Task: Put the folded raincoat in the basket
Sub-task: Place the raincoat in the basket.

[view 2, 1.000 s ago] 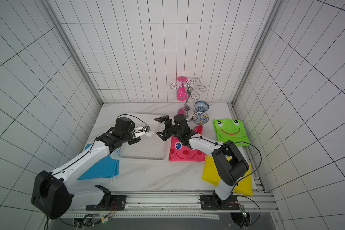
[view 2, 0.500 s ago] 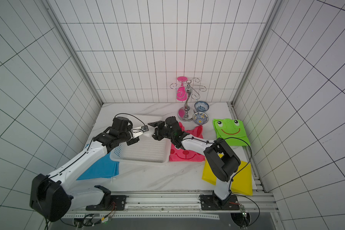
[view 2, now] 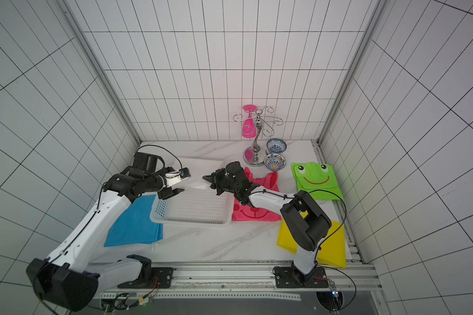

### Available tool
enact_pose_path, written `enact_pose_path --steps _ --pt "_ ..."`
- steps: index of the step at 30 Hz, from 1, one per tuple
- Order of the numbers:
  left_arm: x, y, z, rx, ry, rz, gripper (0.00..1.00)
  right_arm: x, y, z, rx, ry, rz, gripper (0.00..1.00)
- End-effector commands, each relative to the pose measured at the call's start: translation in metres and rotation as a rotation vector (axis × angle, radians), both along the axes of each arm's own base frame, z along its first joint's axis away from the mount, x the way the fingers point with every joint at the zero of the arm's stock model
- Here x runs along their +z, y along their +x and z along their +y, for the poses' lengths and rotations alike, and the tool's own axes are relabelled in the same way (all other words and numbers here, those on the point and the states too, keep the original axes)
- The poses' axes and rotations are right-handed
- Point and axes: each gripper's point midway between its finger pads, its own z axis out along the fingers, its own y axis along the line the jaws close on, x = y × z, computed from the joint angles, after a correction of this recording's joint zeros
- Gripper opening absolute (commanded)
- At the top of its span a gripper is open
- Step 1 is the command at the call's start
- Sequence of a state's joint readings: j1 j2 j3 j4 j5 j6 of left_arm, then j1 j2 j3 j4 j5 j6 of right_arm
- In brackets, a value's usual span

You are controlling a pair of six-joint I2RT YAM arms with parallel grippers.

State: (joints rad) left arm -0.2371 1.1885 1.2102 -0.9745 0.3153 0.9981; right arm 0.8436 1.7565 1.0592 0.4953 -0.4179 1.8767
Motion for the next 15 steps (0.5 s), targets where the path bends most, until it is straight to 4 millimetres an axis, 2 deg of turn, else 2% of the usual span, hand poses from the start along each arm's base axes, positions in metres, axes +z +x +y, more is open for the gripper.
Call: enact_pose_path --steps 1,9,15 --pt "0.004 -0.023 0.005 0.039 -0.060 0.109 0.73 0.007 -0.017 -0.001 0.047 -0.001 -0.073 0.06" --pt "0.003 0.017 0.061 0.505 -0.266 0.139 0.79 -0.010 -0.037 0.006 0.139 0.009 -0.103 0.06" --pt "-0.007 0.016 0.076 0.668 -0.346 0.191 0.85 -0.030 -0.055 0.006 0.190 -0.049 -0.098 0.08"
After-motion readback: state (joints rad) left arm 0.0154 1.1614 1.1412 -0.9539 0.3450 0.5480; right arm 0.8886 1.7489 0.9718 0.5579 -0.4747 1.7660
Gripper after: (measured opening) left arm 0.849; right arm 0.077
